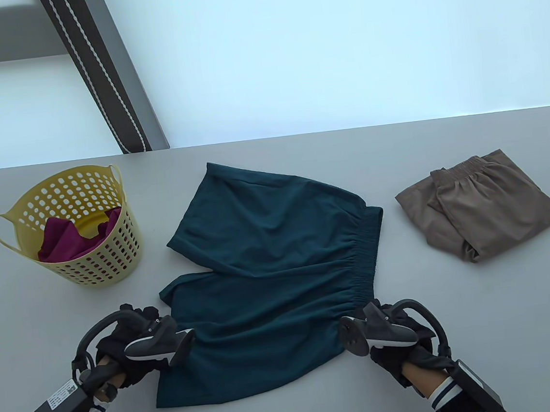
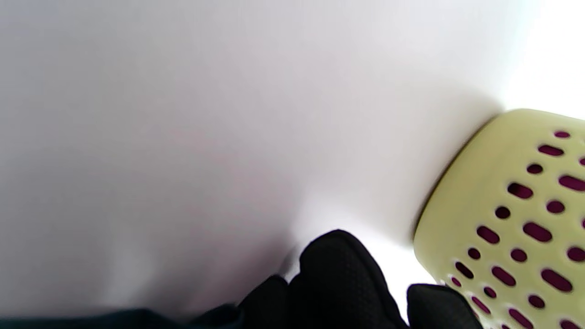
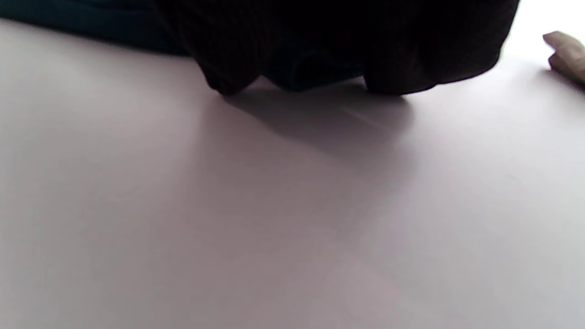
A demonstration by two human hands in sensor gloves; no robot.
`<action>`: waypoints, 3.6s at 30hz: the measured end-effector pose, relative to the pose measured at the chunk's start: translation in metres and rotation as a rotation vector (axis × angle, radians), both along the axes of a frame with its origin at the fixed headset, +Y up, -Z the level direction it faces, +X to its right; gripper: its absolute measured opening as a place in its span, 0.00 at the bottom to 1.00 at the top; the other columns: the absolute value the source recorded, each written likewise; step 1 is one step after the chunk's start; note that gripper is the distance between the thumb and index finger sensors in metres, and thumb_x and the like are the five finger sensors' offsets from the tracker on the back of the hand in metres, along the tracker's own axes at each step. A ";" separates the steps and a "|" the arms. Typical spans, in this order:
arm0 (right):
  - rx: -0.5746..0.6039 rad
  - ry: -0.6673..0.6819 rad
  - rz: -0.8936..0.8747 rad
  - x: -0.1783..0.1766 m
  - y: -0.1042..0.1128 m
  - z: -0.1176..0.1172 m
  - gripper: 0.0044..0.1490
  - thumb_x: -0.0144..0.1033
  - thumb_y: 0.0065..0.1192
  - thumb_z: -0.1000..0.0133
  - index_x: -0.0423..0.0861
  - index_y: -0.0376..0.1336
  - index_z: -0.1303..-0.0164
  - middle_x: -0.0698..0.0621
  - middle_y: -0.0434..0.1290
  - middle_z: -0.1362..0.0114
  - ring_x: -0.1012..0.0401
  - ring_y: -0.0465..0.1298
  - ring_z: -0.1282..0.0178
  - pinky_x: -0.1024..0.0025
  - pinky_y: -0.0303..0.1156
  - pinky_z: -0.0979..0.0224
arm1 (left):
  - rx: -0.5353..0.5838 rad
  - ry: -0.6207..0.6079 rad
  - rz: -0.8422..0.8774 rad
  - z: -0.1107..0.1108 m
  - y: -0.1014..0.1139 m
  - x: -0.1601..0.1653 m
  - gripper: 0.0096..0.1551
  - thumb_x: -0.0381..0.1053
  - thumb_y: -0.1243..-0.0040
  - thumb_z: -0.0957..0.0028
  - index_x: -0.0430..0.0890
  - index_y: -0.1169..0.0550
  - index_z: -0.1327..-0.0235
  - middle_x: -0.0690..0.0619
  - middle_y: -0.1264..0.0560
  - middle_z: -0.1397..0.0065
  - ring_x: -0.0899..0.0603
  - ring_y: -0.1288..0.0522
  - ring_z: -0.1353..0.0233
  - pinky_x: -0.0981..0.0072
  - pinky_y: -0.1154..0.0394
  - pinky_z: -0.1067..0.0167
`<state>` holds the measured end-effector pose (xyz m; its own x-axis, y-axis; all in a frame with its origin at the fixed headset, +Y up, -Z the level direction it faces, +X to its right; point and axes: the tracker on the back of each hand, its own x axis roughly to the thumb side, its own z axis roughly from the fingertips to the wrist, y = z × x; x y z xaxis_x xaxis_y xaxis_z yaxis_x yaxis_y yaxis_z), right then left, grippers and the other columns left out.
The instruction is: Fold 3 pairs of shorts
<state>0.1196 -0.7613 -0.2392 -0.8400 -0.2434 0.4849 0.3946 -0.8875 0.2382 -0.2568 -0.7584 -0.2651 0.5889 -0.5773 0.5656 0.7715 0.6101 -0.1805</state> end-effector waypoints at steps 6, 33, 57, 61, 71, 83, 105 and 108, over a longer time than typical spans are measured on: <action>0.203 0.034 -0.001 0.000 0.000 0.001 0.33 0.33 0.59 0.50 0.38 0.58 0.34 0.35 0.67 0.33 0.48 0.79 0.38 0.53 0.74 0.37 | 0.107 -0.048 0.086 0.001 0.001 0.008 0.35 0.67 0.50 0.61 0.54 0.28 0.41 0.55 0.25 0.32 0.54 0.17 0.43 0.42 0.28 0.28; -0.106 -0.319 -0.800 0.125 0.125 -0.032 0.29 0.34 0.62 0.50 0.44 0.64 0.38 0.43 0.79 0.45 0.52 0.85 0.53 0.52 0.76 0.45 | -0.091 -0.270 0.849 0.040 0.188 0.007 0.19 0.66 0.44 0.53 0.57 0.20 0.58 0.58 0.17 0.45 0.54 0.15 0.53 0.43 0.25 0.30; 0.263 -0.617 -0.421 0.114 0.088 -0.052 0.45 0.48 0.46 0.45 0.25 0.53 0.32 0.23 0.67 0.37 0.33 0.77 0.45 0.41 0.73 0.46 | 0.555 -0.086 0.574 -0.024 0.126 0.053 0.45 0.61 0.57 0.46 0.42 0.52 0.23 0.46 0.32 0.23 0.49 0.20 0.34 0.44 0.26 0.30; 0.233 -0.598 -0.419 0.119 0.096 -0.038 0.46 0.54 0.44 0.46 0.26 0.63 0.39 0.26 0.77 0.46 0.38 0.84 0.56 0.45 0.78 0.55 | 0.556 -0.186 0.623 0.014 0.125 0.041 0.37 0.61 0.57 0.46 0.49 0.46 0.26 0.54 0.28 0.28 0.54 0.17 0.39 0.49 0.24 0.31; -0.224 -0.613 -0.091 0.108 0.028 -0.040 0.62 0.66 0.34 0.48 0.20 0.62 0.36 0.20 0.74 0.42 0.28 0.80 0.51 0.40 0.78 0.55 | 0.461 -0.168 0.564 0.048 0.072 0.015 0.22 0.59 0.57 0.46 0.60 0.33 0.39 0.67 0.18 0.43 0.61 0.13 0.51 0.59 0.20 0.34; -0.056 -0.585 0.013 0.063 0.000 -0.035 0.53 0.55 0.48 0.44 0.15 0.54 0.40 0.23 0.76 0.55 0.38 0.86 0.64 0.54 0.85 0.65 | 0.387 -0.169 0.496 0.048 0.052 0.017 0.24 0.60 0.56 0.48 0.59 0.32 0.38 0.65 0.18 0.43 0.59 0.13 0.51 0.57 0.20 0.35; 0.285 -0.741 -0.573 0.089 0.042 -0.037 0.43 0.41 0.67 0.51 0.34 0.54 0.33 0.37 0.74 0.54 0.59 0.82 0.73 0.66 0.80 0.66 | 0.409 -0.176 0.489 0.050 0.058 0.016 0.25 0.61 0.56 0.48 0.58 0.32 0.38 0.65 0.18 0.43 0.59 0.13 0.51 0.57 0.20 0.35; 0.438 -0.742 -0.650 0.098 0.063 -0.032 0.37 0.38 0.67 0.50 0.38 0.57 0.34 0.40 0.75 0.48 0.51 0.84 0.61 0.57 0.79 0.56 | 0.407 -0.187 0.491 0.051 0.060 0.017 0.25 0.61 0.56 0.48 0.58 0.32 0.38 0.65 0.18 0.43 0.59 0.13 0.51 0.57 0.20 0.35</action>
